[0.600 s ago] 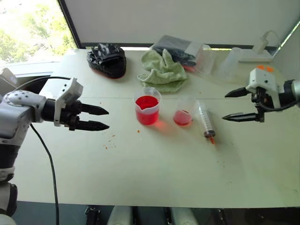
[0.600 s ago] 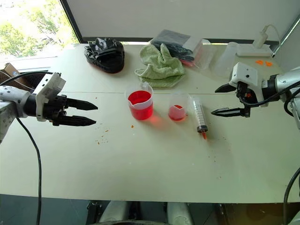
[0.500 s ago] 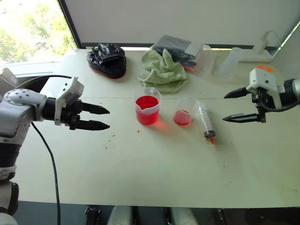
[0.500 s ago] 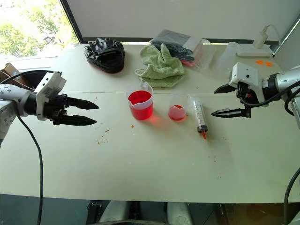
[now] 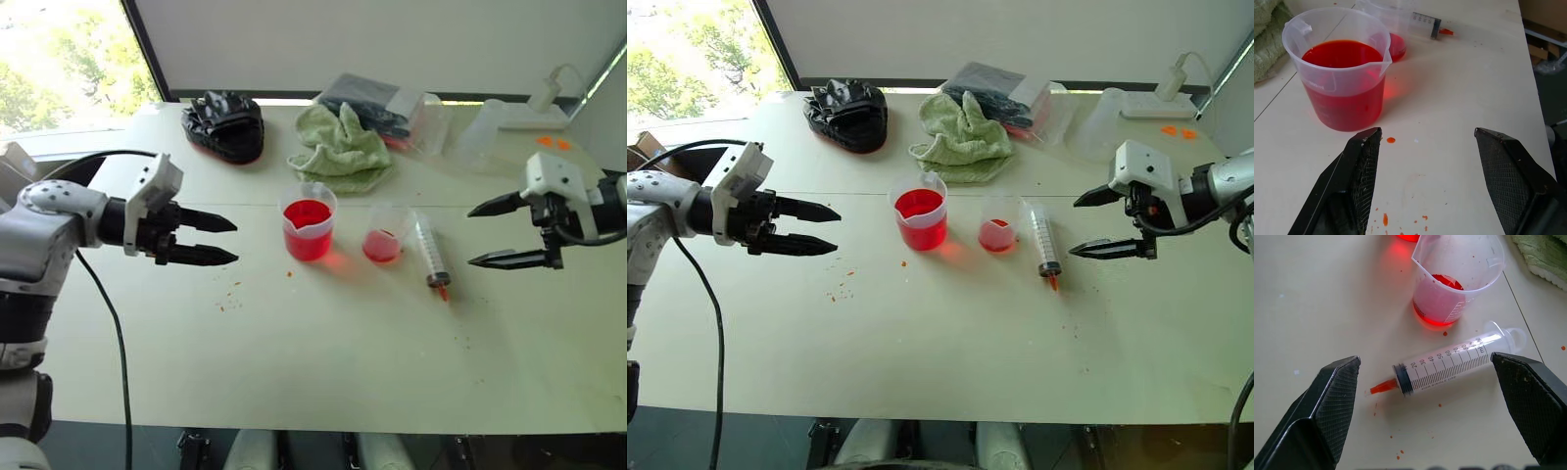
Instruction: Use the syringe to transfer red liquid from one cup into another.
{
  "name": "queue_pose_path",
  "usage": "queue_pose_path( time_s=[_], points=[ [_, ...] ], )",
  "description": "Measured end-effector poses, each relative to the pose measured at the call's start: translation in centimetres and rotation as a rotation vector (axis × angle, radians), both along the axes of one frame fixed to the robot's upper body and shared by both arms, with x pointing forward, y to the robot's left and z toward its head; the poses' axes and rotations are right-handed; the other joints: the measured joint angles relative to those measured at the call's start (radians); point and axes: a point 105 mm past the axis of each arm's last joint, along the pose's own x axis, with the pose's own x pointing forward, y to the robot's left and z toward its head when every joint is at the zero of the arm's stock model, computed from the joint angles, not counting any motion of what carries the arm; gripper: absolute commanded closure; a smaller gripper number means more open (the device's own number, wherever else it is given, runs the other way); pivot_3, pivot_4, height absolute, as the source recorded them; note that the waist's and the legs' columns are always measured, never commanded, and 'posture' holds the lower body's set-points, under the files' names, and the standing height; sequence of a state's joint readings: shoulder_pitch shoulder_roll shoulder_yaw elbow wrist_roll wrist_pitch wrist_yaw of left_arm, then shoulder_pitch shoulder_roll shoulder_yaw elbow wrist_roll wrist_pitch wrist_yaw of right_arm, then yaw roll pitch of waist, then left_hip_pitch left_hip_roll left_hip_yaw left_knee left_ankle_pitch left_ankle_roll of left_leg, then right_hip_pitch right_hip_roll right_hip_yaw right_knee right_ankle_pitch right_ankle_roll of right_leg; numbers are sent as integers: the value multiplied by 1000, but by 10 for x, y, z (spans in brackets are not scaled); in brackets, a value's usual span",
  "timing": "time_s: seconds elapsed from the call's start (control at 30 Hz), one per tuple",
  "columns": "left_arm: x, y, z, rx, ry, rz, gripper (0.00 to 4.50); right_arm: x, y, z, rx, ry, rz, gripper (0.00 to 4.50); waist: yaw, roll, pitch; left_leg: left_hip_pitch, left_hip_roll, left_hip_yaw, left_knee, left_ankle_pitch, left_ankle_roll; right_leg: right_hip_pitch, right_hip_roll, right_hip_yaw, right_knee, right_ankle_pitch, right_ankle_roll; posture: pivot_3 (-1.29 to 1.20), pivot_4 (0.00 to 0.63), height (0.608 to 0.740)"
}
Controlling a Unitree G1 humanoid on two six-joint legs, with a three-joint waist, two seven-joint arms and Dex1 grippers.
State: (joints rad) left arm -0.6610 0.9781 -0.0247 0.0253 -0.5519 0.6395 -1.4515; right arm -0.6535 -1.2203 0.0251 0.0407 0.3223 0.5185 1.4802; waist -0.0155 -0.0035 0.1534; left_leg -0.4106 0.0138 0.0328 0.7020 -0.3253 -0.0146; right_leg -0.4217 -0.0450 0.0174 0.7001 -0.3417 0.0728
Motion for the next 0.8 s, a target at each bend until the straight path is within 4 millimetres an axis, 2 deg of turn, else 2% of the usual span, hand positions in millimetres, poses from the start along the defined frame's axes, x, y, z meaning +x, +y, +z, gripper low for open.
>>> queue_pose_path(
  time_s=[0.57, 0.8],
  points=[
    [0, -1, -2, -3, -4, 19, 1308, 1, 4, 5, 19, -11, -4, 35, 1, 0, 0, 0, 0, 0, 1, 0, 0, 0, 0, 0, 0, 0, 0, 0, 150, 711],
    [0, -1, -2, -5, -9, 21, 1308, 10, 6, 13, 80, 10, -107, 35, 1, 0, 0, 0, 0, 0, 1, 0, 0, 0, 0, 0, 1, 0, 0, 0, 150, 711]
  ],
)
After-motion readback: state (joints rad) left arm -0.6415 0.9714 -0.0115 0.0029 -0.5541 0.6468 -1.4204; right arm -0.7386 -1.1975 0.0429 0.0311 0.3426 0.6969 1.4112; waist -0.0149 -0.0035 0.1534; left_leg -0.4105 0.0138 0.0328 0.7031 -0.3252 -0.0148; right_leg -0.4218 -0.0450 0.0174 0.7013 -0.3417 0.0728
